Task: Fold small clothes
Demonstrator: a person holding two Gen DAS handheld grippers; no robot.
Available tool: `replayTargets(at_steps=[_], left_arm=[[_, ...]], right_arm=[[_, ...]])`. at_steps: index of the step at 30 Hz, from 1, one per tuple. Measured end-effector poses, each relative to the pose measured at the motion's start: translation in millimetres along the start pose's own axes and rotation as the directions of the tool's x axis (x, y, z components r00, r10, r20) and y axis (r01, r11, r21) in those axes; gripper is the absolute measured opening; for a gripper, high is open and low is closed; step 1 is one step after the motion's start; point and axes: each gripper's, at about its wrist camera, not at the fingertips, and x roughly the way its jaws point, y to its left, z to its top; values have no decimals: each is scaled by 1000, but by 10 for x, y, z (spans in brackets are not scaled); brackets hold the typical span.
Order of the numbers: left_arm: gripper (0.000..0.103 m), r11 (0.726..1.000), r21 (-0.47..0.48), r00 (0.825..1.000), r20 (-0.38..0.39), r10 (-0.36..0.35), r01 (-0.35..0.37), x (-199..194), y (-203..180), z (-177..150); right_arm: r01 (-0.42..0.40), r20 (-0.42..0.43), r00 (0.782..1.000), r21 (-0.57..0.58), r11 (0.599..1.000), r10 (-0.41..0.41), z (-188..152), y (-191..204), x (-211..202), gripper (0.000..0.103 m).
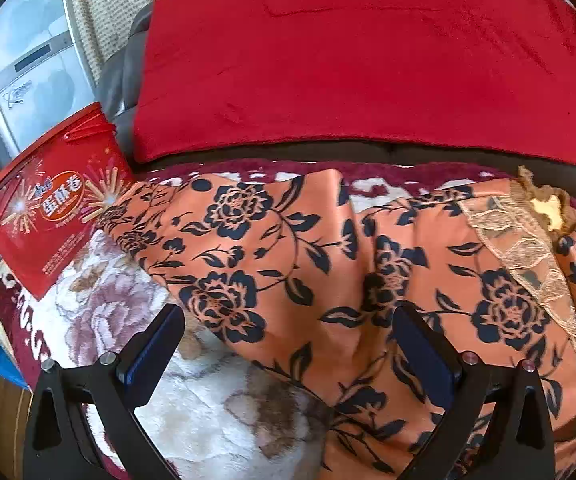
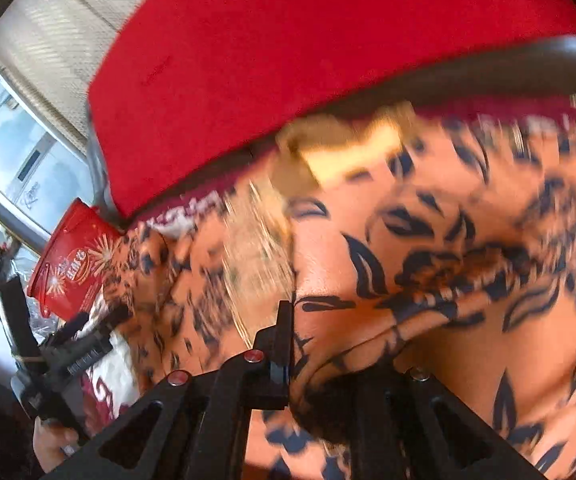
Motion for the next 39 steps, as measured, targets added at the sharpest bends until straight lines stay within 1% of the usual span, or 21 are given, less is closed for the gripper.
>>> replayTargets(at_steps=[1,2,3,5,8,11,13,15,17,18,21,24,25,27,28,29,31,34,35,36,39], left_arm=[[103,1000,5,1000,1,-20,20,-11,-31,-5],[103,999,6,999,-2,-41,41,-13,-69,-7],[103,999,6,999,-4,-50,50,-17,-100,-7],[103,997,5,997,-7,-82,82,-28,-165,8],[103,994,5,994,2,-114,114,-72,-281,24],[103,992,22,992,-1,-127,127,-75,-402,35],[103,993,39,994,-10,-111,111,-50,-462,32],[103,994,43,995,-15,-102,103,-24,-468,36],[103,995,34,996,-11,-94,94,-20,-423,45],[103,995,27,996,-9,-91,91,-17,-388,51],[103,998,2,998,-3,-67,67,-19,-228,77],[103,999,-42,1000,4,-21,22,-9,-15,98],[103,998,-68,1000,4,0,0,0,91,106],[103,994,-109,1000,4,30,-30,11,253,110],[103,990,-134,999,6,47,-46,8,345,103],[103,987,-149,998,9,54,-52,6,393,95],[103,984,-172,999,10,38,-35,-2,467,82],[103,985,-172,1000,19,-9,12,-32,418,79],[103,986,-166,999,24,-29,32,-47,378,83],[103,986,-157,998,30,-58,62,-64,312,91],[103,977,-126,985,21,-170,172,-67,53,100]], right_arm=[[-33,-5,999,38,999,33,-20,-84,-24,11],[-66,-7,998,76,995,66,-31,-165,-60,29],[-92,-10,996,107,990,94,-52,-231,-129,65],[-192,26,981,168,967,190,-56,-350,-365,95],[-269,124,961,212,939,248,33,-524,-660,95],[-250,225,957,326,912,182,209,-847,-848,95],[-253,209,962,426,869,177,312,-1098,-744,95],[-269,195,962,533,802,193,334,-1294,-604,94],[-249,201,966,559,791,162,337,-1293,-553,94],[-256,219,963,551,794,158,357,-1244,-573,94],[-334,231,941,509,793,249,504,-962,-494,94],[-436,244,899,408,802,364,691,-433,-419,94],[-460,228,887,352,815,402,749,-217,-415,94],[-520,194,853,250,817,484,772,177,-376,94],[-535,172,844,205,820,508,783,346,-359,94],[-525,151,850,161,836,505,742,447,-398,94],[-467,125,882,102,878,455,719,572,-313,94],[-405,145,912,154,901,385,646,313,-338,91],[-384,164,919,166,908,359,603,204,-328,80],[-348,181,931,173,922,317,576,98,-351,70],[-169,205,970,188,967,130,522,-180,-566,68]])
